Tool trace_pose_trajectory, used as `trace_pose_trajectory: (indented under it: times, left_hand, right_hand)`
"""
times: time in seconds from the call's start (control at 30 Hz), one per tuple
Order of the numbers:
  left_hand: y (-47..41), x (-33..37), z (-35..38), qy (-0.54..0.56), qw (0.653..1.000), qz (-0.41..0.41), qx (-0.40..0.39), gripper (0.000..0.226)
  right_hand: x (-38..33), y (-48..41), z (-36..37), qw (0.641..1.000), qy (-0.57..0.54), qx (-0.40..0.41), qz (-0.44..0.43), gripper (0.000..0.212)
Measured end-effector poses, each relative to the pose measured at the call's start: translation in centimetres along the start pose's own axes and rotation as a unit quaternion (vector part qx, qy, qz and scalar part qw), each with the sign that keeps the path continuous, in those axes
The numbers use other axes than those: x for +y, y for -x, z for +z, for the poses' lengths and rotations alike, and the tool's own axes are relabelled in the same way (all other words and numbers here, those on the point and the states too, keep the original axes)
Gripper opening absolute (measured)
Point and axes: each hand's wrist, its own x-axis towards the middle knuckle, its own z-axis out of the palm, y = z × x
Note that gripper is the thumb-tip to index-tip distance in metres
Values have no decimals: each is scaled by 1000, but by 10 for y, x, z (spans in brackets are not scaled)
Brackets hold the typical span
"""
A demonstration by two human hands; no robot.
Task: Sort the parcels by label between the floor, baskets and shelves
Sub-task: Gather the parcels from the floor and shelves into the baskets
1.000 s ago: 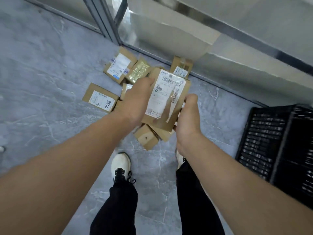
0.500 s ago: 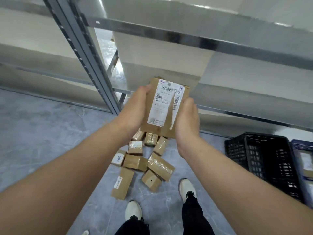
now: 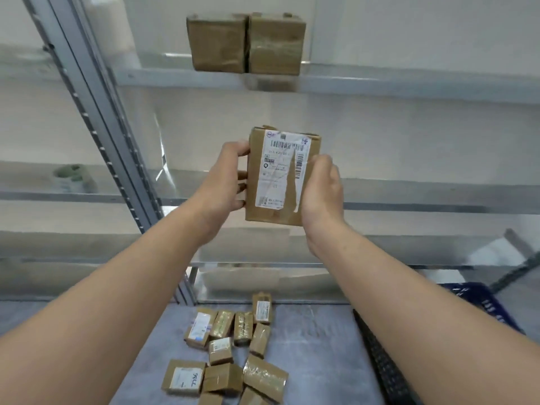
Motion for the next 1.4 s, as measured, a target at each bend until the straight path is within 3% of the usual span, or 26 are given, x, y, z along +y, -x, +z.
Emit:
trace_pose_trajectory:
  times: [0.1,0.27,0.6,0.87,1.1,1.4]
  left_hand:
    - [29,50,33,12,999,39,-6,36]
    - [74,121,102,32,994,100,-9,39]
    - [136,218,250,44,978,197,-61,43]
    - [139,247,338,43,967,212,-135,38]
    - [133,256,400,34,946,206,-247,38]
    - [143,247,490,16,921,184,-342,41]
  right_hand:
    - [-55,12,-42,1000,-13,7,-25,80]
    - [-134,20,-124,996,-7,3,-86,71]
    - [-233,21,-288,984,-19,37,-176,83]
    - [-263,18,-379,972,-23,118,-204,90]
    - [-269,13,-438,949,-25,240,-203,88]
    - [-252,9,-529,921,-35,332,-202,58]
